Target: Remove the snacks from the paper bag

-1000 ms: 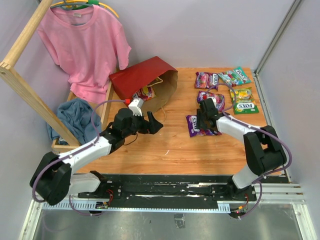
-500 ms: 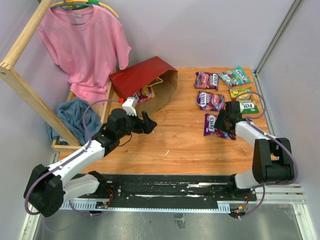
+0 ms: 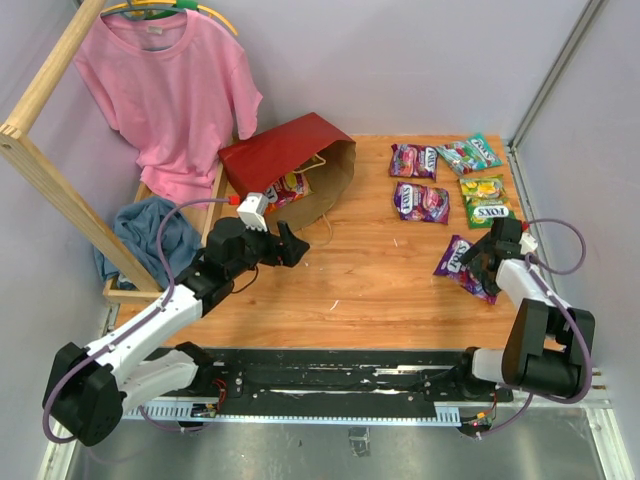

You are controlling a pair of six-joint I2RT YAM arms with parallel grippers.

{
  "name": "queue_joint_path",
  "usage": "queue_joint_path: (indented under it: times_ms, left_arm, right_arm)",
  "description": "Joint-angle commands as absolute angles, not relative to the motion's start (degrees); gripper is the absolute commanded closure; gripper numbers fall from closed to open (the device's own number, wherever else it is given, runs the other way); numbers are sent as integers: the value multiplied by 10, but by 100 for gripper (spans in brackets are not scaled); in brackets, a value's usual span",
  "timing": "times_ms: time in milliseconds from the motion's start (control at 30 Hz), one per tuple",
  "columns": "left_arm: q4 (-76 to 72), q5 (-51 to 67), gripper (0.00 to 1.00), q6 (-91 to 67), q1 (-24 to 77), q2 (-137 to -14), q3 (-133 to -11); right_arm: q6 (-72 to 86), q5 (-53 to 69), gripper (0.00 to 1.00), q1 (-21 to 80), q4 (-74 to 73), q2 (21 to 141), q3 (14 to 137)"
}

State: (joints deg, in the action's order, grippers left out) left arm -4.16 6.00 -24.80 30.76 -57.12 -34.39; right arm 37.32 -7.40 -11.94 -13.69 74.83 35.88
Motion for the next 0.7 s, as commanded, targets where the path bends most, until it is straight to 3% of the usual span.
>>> queue_joint_path:
  times_ms: [0,300,667]
  left_arm:
    - [-42,68,8,-245,302,-570,-368]
    - [-28,79,8,-253,302,-583,-391]
    - [-29,82,8,-257,302,-625,-409]
  right_arm:
    - [483,-111,28,-146,-231,746,338]
    - [633,-172,26,-187,-386,854,472]
    - [717,-90,31,-271,-371,923,518]
